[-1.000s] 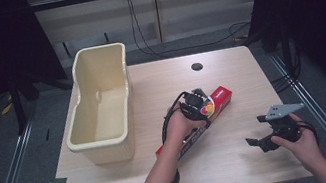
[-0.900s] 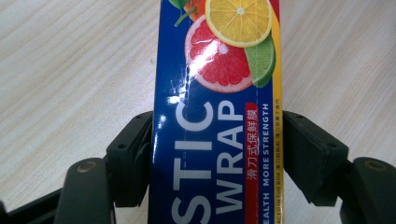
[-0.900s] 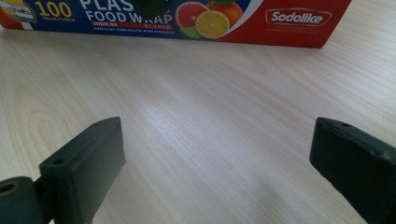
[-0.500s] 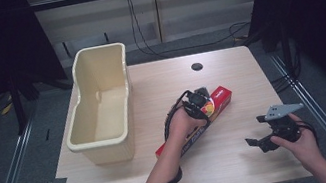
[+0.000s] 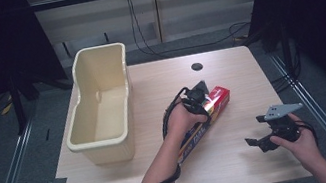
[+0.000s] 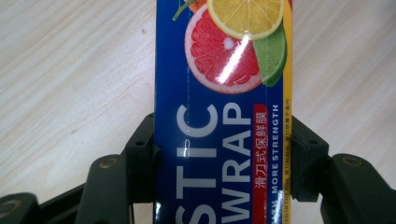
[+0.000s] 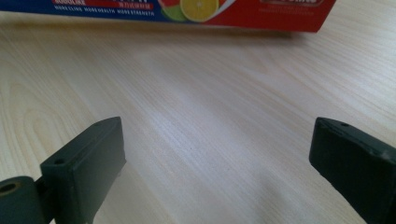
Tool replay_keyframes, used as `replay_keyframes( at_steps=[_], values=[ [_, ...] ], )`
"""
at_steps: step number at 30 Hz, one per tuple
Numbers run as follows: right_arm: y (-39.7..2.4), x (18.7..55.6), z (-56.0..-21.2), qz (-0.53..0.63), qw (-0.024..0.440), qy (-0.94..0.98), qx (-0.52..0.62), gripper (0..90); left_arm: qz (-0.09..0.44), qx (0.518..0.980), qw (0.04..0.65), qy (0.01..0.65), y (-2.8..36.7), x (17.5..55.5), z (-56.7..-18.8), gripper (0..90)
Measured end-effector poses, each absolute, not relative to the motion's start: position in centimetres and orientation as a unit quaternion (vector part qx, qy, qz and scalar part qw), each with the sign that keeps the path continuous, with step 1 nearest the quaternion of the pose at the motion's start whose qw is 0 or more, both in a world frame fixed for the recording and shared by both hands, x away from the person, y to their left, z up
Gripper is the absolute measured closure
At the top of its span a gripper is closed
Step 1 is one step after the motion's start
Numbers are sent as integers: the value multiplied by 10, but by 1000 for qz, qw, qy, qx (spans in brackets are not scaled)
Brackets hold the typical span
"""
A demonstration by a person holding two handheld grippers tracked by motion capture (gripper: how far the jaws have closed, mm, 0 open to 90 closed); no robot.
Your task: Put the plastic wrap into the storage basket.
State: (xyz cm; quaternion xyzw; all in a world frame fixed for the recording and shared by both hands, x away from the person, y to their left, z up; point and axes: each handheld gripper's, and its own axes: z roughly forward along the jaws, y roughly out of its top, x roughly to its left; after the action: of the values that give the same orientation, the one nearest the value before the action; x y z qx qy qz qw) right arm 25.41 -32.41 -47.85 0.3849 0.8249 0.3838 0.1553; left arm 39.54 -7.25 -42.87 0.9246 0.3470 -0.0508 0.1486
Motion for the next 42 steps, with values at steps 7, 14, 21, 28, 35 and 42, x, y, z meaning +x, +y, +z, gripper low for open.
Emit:
replay_keyframes(
  at_steps=[7,14,21,28,35,42],
  values=[
    [-323,254,-478,384,158,827,380,33,-51,923,143,355,-66,397,-399,410],
    [-324,254,-478,382,160,824,385,33,-46,917,138,372,-53,400,-374,409],
    [-323,254,-478,384,159,824,384,33,-47,909,143,388,-42,400,-352,409],
    [-323,254,-477,384,158,824,386,33,-50,904,141,401,-31,402,-335,409],
    [-323,254,-477,383,159,824,386,33,-54,899,133,413,-19,403,-326,410],
    [-322,254,-477,382,159,825,385,33,-55,892,137,428,-7,403,-315,410]
  ],
)
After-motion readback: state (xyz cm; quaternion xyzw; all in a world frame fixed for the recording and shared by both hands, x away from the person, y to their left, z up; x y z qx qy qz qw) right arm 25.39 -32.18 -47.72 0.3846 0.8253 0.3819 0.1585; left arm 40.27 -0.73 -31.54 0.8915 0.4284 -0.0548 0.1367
